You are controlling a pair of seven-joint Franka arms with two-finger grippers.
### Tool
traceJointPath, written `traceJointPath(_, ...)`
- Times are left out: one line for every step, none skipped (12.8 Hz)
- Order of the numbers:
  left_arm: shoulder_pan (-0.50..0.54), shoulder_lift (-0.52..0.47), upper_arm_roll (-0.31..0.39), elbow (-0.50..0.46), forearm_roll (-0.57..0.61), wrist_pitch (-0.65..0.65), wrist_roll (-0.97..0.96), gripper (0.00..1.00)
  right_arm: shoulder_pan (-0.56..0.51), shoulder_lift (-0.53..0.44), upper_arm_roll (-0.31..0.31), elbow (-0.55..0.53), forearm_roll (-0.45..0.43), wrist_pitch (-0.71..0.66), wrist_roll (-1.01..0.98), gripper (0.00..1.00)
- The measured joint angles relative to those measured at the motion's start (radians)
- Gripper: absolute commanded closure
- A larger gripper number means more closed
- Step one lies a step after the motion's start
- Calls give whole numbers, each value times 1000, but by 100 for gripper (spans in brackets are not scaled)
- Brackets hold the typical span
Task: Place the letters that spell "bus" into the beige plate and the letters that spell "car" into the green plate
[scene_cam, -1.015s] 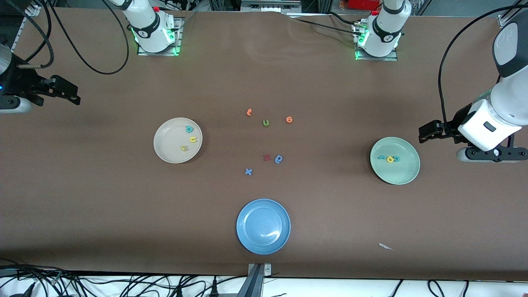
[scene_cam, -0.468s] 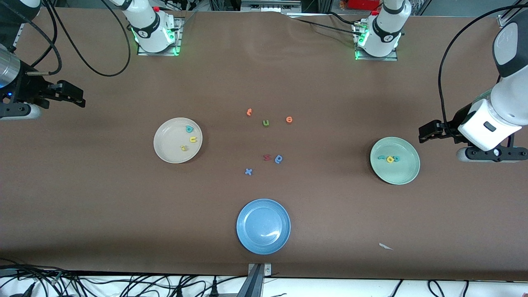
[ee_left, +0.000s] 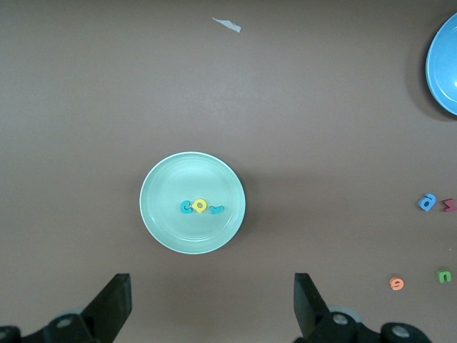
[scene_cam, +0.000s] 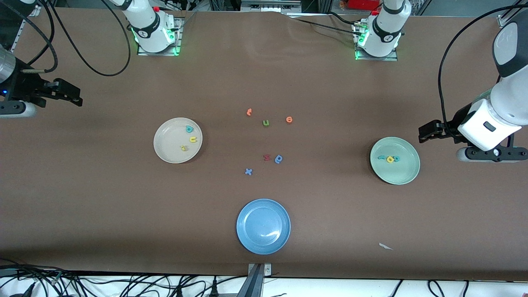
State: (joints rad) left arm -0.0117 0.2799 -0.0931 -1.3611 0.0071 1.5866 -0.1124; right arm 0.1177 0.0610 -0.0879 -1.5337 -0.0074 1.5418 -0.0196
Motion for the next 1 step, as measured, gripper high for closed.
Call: traceJointPath(0,0,0,0,0,0,0,0,0,-1,-1,7,0,-1,0,0)
